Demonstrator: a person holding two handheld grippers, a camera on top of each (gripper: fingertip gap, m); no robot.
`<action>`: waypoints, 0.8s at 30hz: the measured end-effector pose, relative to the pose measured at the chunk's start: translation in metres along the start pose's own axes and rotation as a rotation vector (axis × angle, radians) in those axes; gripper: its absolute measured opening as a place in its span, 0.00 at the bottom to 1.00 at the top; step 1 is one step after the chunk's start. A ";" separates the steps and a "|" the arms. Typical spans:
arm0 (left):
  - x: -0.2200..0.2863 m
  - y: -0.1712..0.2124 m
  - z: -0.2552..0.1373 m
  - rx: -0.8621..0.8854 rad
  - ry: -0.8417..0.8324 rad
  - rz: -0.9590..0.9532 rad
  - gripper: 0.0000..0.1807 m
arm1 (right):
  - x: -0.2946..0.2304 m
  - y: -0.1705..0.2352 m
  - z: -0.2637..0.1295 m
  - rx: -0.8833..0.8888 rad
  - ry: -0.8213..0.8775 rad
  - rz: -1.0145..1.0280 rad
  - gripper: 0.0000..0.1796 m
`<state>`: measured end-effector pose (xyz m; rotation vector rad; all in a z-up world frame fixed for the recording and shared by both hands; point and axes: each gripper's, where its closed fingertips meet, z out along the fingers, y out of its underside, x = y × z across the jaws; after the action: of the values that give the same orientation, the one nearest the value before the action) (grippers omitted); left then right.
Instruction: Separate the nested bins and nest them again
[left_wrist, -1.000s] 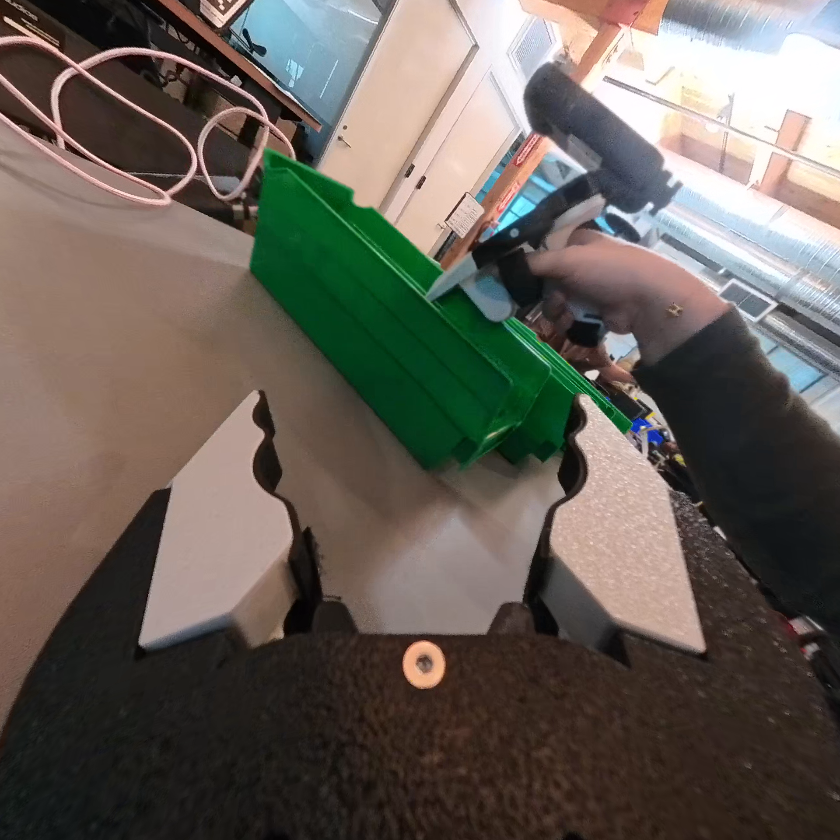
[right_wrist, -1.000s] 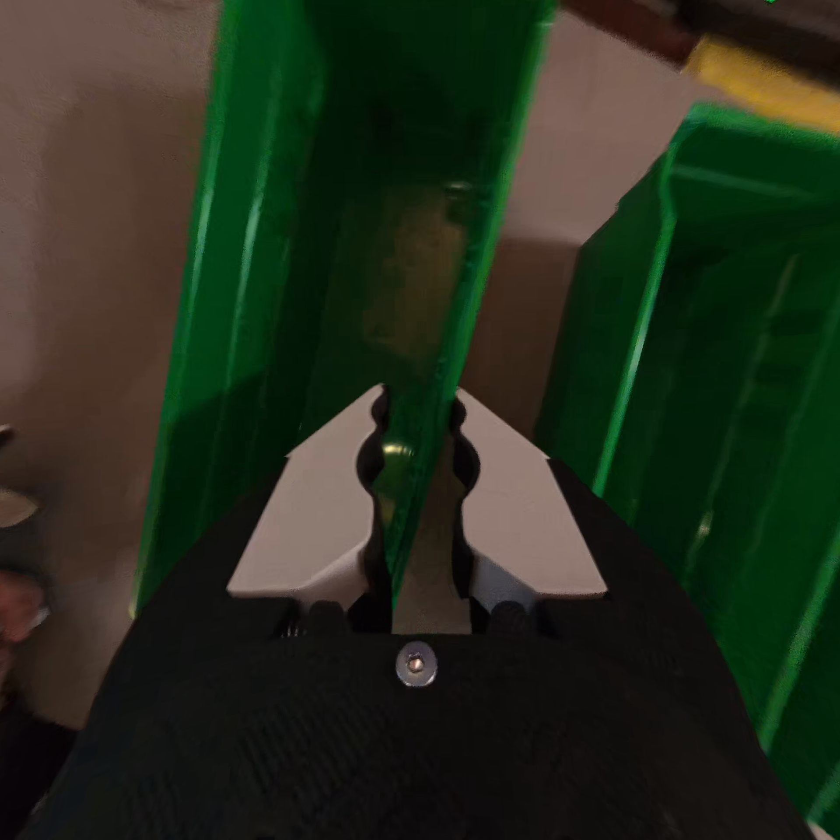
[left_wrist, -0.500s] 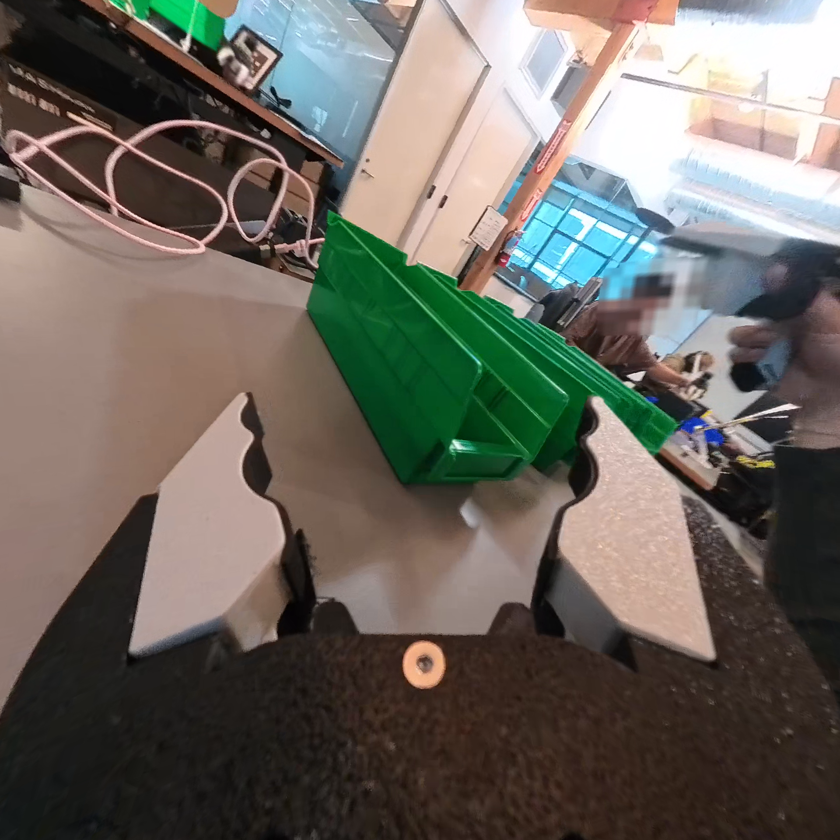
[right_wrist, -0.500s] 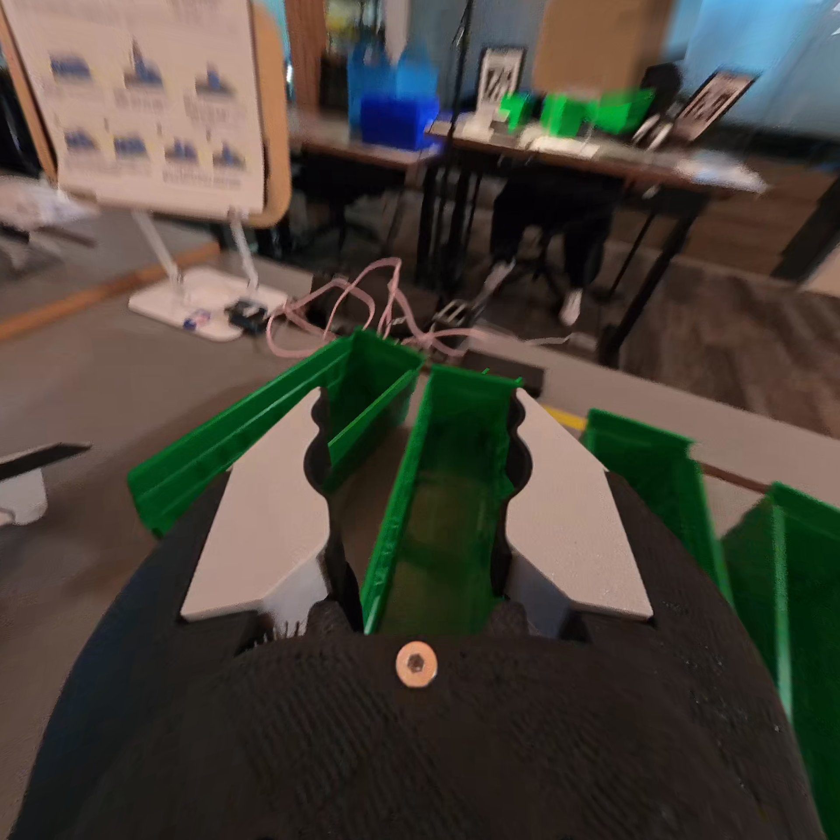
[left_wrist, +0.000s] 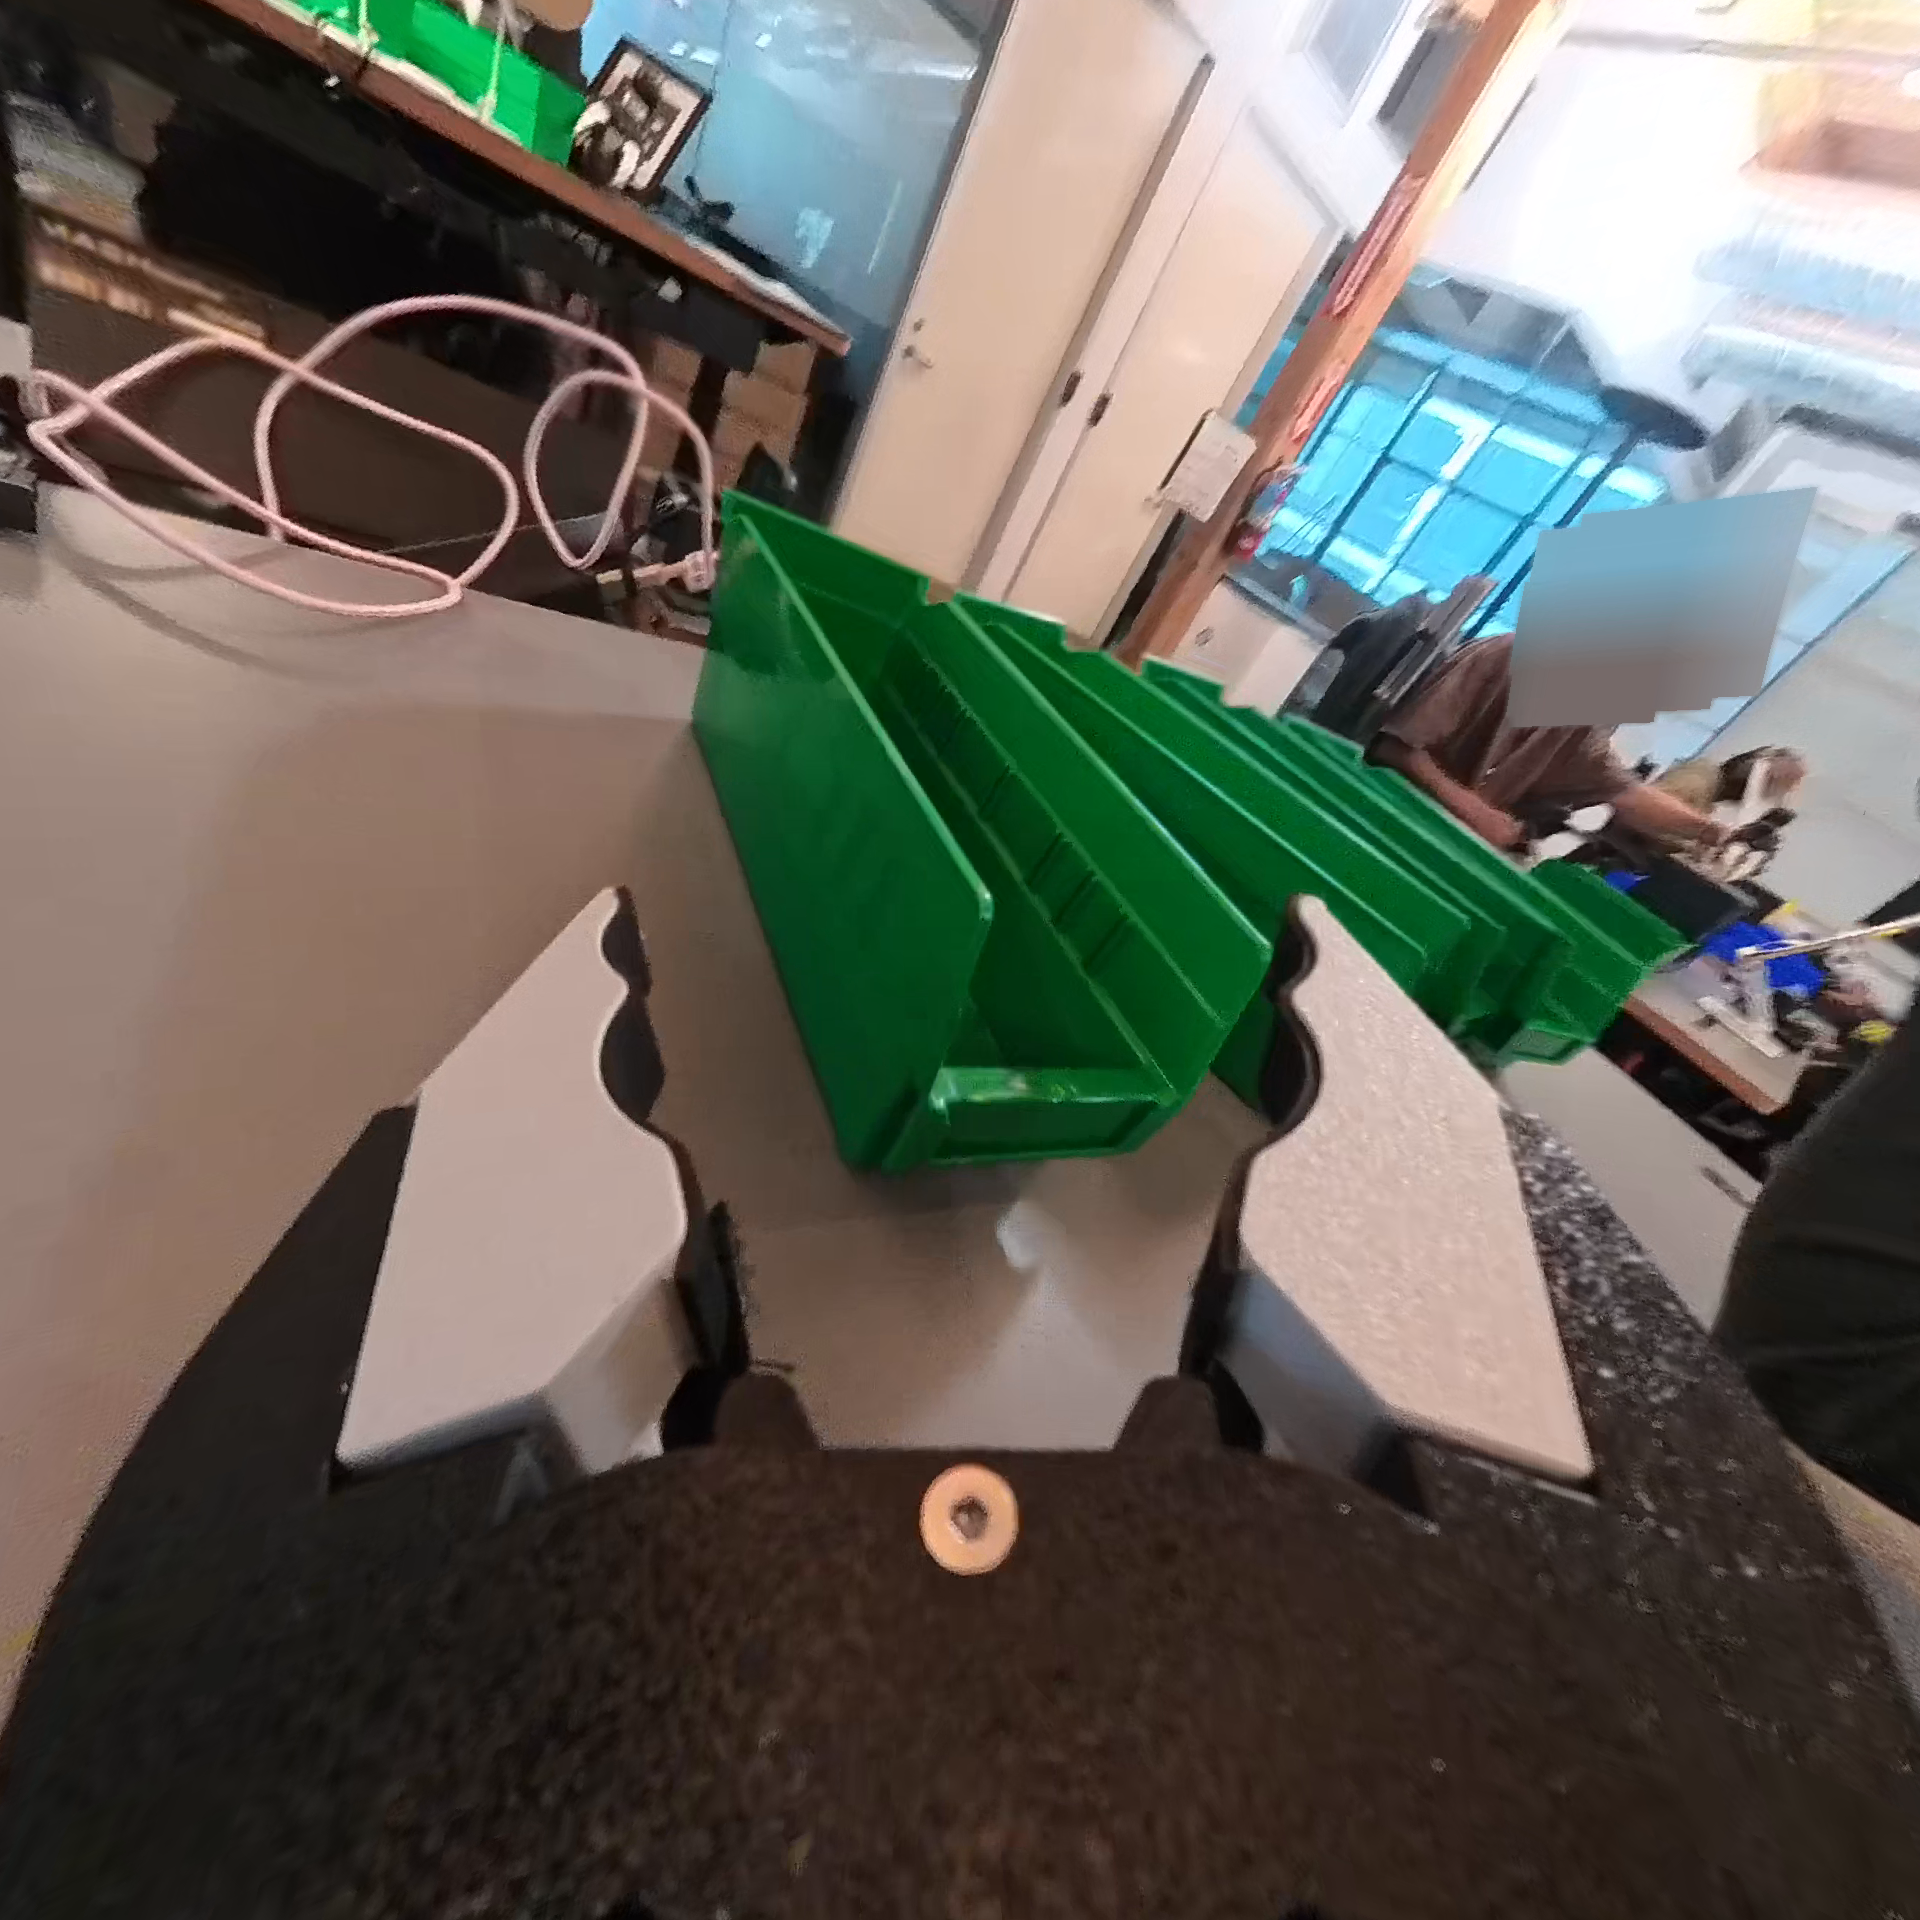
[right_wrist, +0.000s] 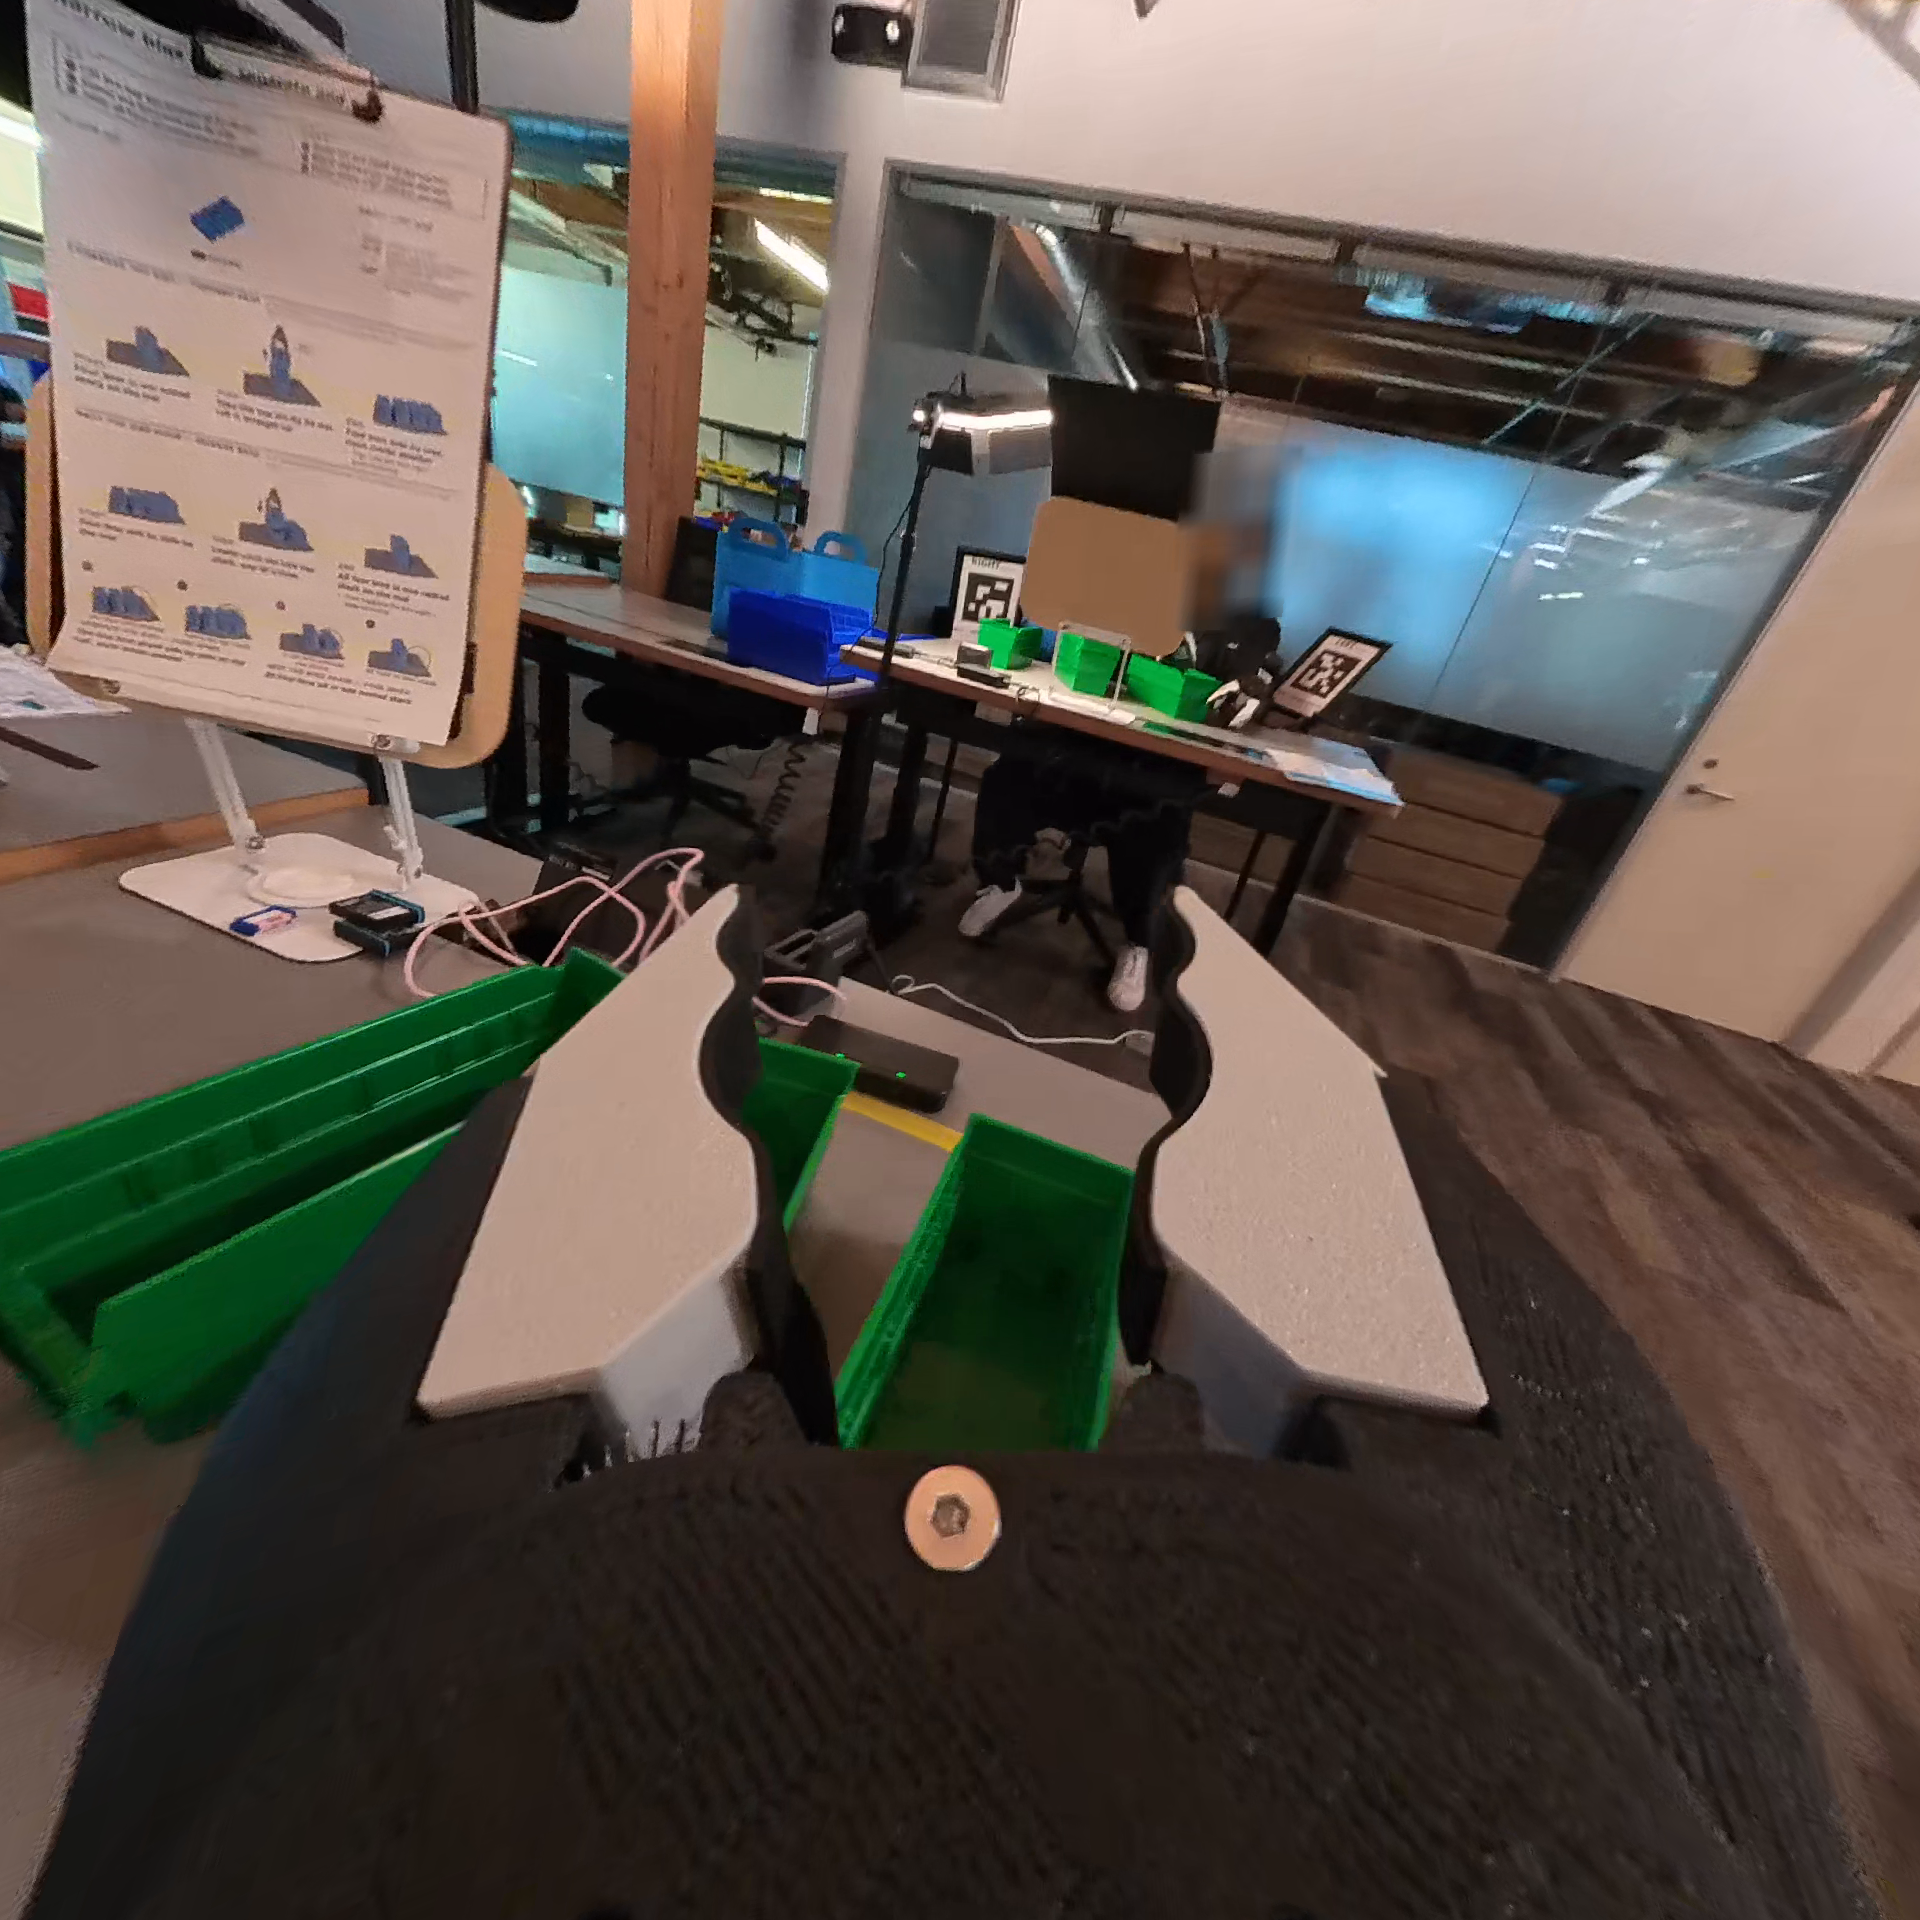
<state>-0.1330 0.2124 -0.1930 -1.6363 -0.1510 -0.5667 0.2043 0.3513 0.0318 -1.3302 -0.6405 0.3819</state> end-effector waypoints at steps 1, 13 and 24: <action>0.000 -0.001 0.007 -0.025 -0.034 0.009 0.64 | 0.007 0.000 -0.001 0.006 0.004 -0.001 0.42; -0.024 0.037 0.056 -0.305 -0.245 0.005 0.22 | 0.071 0.033 -0.007 -0.041 -0.072 0.237 0.42; -0.050 0.017 0.006 -0.109 -0.492 0.158 0.01 | 0.067 0.027 -0.005 0.012 -0.159 0.303 0.41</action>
<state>-0.1672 0.2271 -0.2308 -1.8511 -0.3526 -0.0433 0.2619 0.3937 0.0194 -1.3979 -0.5666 0.7421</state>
